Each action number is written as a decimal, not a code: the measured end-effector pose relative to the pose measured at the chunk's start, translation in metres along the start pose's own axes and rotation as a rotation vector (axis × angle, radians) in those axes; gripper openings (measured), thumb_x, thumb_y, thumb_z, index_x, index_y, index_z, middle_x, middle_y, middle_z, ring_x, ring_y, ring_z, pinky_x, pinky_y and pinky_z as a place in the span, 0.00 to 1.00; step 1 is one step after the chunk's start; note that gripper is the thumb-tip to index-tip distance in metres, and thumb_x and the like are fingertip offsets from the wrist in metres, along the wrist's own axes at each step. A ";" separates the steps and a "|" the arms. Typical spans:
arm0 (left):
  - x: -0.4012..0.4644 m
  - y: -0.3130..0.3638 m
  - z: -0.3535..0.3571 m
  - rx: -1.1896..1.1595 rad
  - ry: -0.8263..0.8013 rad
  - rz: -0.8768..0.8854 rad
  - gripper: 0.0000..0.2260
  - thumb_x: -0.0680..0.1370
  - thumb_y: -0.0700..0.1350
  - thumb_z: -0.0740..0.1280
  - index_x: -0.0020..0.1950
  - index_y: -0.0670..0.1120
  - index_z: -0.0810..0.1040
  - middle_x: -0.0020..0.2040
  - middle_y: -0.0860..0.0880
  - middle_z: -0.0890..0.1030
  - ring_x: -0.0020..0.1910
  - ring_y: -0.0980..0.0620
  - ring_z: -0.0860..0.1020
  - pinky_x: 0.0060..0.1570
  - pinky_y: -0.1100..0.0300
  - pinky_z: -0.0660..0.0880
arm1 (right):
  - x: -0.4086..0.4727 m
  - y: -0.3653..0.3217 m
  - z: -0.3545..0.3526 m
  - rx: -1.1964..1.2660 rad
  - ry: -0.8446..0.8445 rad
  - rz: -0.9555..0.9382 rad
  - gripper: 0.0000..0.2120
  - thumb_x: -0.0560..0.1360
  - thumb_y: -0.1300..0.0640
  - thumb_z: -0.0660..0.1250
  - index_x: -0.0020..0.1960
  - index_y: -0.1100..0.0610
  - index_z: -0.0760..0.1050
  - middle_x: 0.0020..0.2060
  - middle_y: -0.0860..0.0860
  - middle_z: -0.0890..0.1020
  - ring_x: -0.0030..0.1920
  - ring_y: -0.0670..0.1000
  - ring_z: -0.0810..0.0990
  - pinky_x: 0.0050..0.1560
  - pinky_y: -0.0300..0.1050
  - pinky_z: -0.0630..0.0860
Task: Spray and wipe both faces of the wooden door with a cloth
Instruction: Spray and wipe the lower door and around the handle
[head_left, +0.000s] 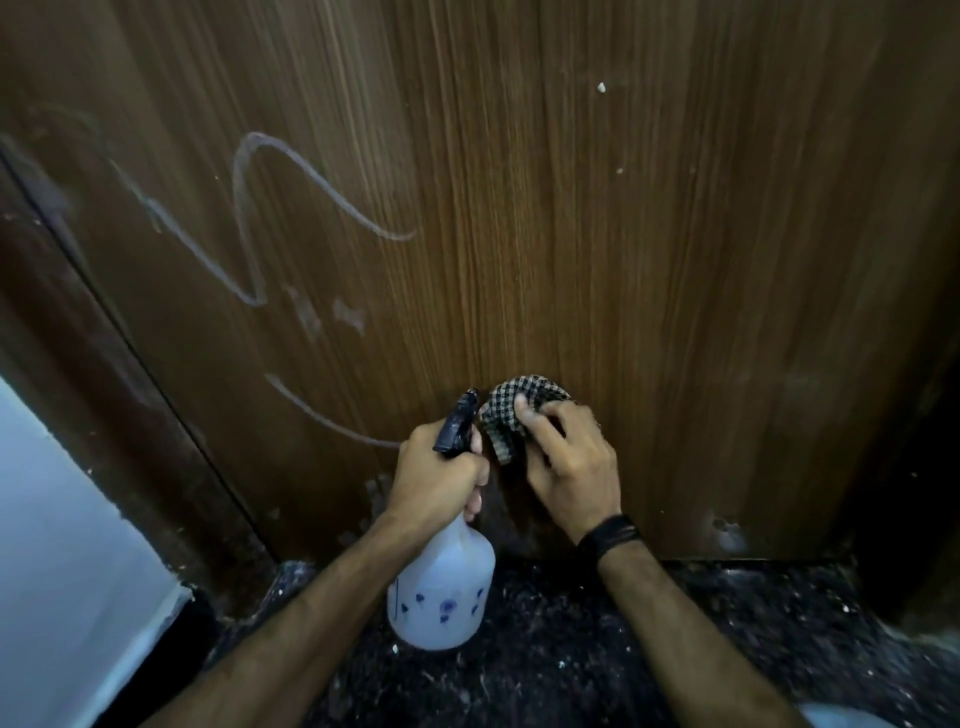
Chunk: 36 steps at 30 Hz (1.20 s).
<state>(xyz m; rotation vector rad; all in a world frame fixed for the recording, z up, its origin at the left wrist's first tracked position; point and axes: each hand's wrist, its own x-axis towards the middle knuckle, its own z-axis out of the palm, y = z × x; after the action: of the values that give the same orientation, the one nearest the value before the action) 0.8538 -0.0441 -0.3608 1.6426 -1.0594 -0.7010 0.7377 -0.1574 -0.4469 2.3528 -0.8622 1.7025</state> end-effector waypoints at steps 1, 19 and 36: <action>-0.002 -0.002 -0.001 0.002 -0.008 -0.014 0.09 0.73 0.27 0.63 0.45 0.41 0.74 0.27 0.48 0.74 0.26 0.46 0.73 0.31 0.54 0.72 | 0.005 -0.003 -0.003 0.026 0.048 0.029 0.22 0.71 0.70 0.70 0.64 0.59 0.79 0.47 0.56 0.78 0.45 0.56 0.76 0.42 0.51 0.77; -0.001 -0.052 -0.026 0.210 -0.162 -0.150 0.09 0.73 0.28 0.64 0.41 0.42 0.74 0.28 0.49 0.74 0.24 0.48 0.73 0.29 0.56 0.70 | -0.016 -0.014 0.021 0.055 -0.059 -0.029 0.17 0.70 0.68 0.67 0.57 0.61 0.78 0.47 0.57 0.78 0.47 0.59 0.75 0.40 0.55 0.78; -0.001 -0.086 -0.047 0.278 -0.244 -0.208 0.08 0.76 0.29 0.63 0.44 0.42 0.75 0.29 0.50 0.76 0.29 0.47 0.73 0.34 0.51 0.71 | -0.010 -0.014 0.016 -0.051 0.126 0.121 0.16 0.70 0.66 0.71 0.57 0.57 0.78 0.49 0.54 0.80 0.48 0.55 0.78 0.44 0.49 0.76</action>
<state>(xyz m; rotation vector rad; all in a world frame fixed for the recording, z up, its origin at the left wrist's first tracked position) 0.9191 -0.0149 -0.4280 1.9628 -1.2125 -0.9429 0.7560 -0.1483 -0.4585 2.1749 -1.0315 1.8288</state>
